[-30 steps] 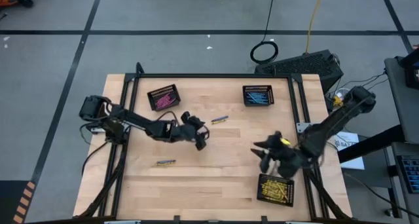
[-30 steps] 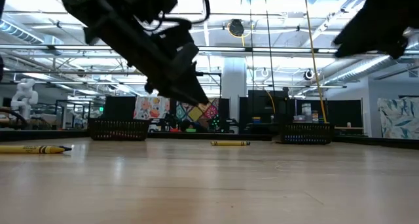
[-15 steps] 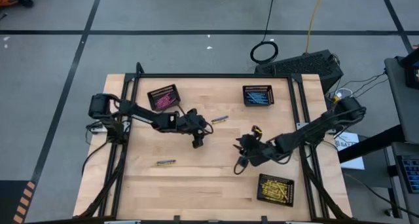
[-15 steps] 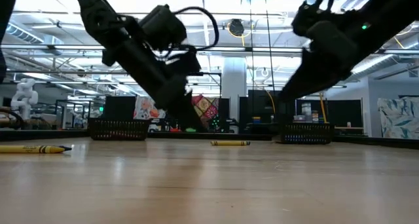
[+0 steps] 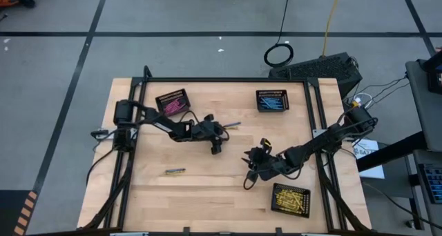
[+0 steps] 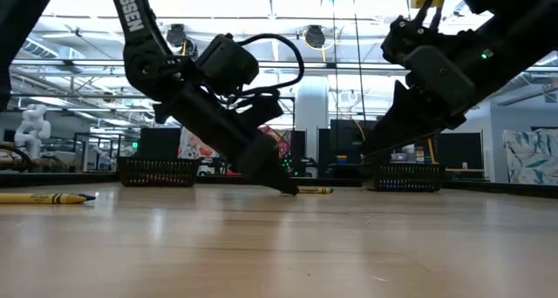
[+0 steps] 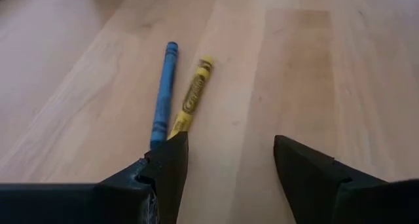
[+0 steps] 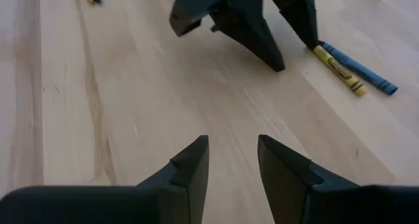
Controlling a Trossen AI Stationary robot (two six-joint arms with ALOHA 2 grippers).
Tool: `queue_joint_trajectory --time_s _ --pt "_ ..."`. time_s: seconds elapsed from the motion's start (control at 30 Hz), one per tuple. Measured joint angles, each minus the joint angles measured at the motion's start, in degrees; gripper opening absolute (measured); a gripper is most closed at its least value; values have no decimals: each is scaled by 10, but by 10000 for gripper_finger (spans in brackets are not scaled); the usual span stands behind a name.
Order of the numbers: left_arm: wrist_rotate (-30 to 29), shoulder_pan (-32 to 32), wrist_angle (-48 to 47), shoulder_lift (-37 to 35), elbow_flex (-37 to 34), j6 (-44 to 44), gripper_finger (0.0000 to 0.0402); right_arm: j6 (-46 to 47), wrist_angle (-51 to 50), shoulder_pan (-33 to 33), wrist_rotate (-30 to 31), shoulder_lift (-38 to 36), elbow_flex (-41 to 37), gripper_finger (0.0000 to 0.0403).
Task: Sort crayons
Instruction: Put the yellow crayon into the bottom black bin
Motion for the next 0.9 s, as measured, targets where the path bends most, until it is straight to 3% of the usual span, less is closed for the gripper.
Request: queue_joint_trajectory --time_s 0.3,0.53,0.67,0.9 --pt "27 8 7 24 13 -12 223 2 1 0 1 0 0 116" --pt "50 -17 9 0 12 -5 223 4 1 0 1 0 0 116" --pt "44 9 5 -5 25 -5 223 4 1 0 1 0 0 116" --pt "149 65 -12 10 55 35 223 -2 9 0 1 0 0 116"
